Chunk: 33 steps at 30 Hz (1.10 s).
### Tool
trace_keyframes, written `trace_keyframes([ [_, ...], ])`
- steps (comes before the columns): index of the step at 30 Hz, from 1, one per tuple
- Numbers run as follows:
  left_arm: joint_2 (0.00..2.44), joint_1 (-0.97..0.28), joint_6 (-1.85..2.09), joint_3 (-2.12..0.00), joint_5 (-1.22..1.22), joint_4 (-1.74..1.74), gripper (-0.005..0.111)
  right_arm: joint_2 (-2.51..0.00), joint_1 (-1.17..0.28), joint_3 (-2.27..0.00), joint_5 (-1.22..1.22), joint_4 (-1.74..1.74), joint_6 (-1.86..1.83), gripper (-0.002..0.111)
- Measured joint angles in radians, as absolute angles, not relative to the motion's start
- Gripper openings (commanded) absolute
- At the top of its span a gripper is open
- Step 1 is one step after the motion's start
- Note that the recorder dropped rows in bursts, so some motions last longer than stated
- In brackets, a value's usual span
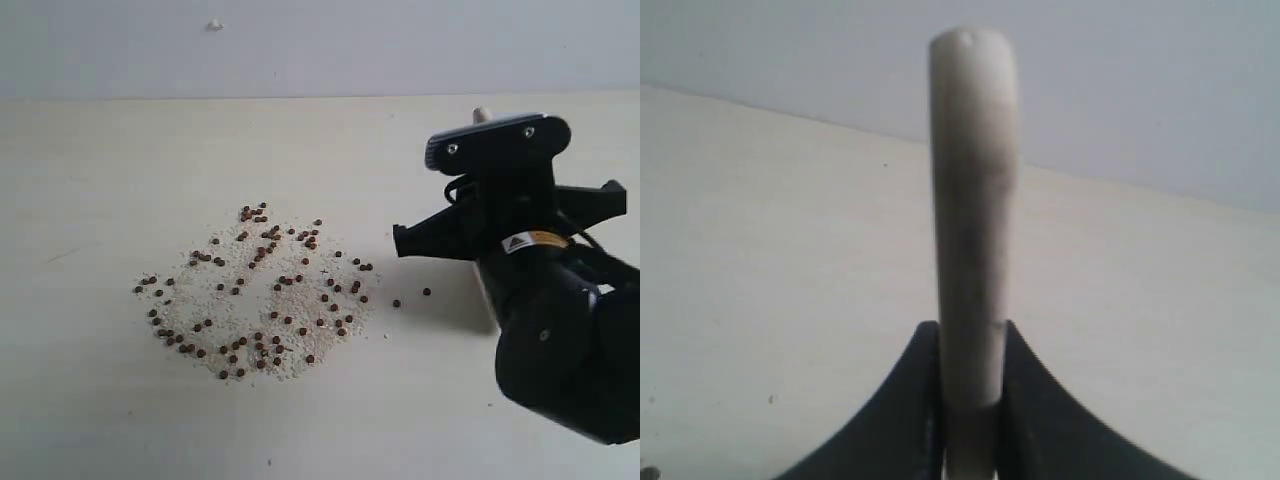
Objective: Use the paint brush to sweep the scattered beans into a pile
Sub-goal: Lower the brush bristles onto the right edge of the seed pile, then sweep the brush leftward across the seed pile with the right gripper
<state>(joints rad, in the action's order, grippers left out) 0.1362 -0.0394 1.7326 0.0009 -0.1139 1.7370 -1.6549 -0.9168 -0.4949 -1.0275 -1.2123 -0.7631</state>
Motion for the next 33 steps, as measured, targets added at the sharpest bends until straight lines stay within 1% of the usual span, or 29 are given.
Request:
trace_keyframes([
  [7,0.136,-0.039,1.733,0.001,-0.114,1.737,0.0,-1.757,-0.929,-0.497,-1.049,-1.144,-0.581,0.0],
  [15,0.136,-0.039,1.733,0.001,-0.114,1.737,0.0,-1.762,-0.929,-0.508,-1.007,-1.084,-0.414,0.0],
  [24,0.136,-0.039,1.733,0.001,-0.114,1.737,0.0,-1.774,-0.929,-0.633,-0.889,-1.069,-0.397,0.0],
  [33,0.136,-0.039,1.733,0.001,-0.114,1.737,0.0,-1.88,-0.929,-0.788,-0.832,-1.069,-0.419,0.0],
])
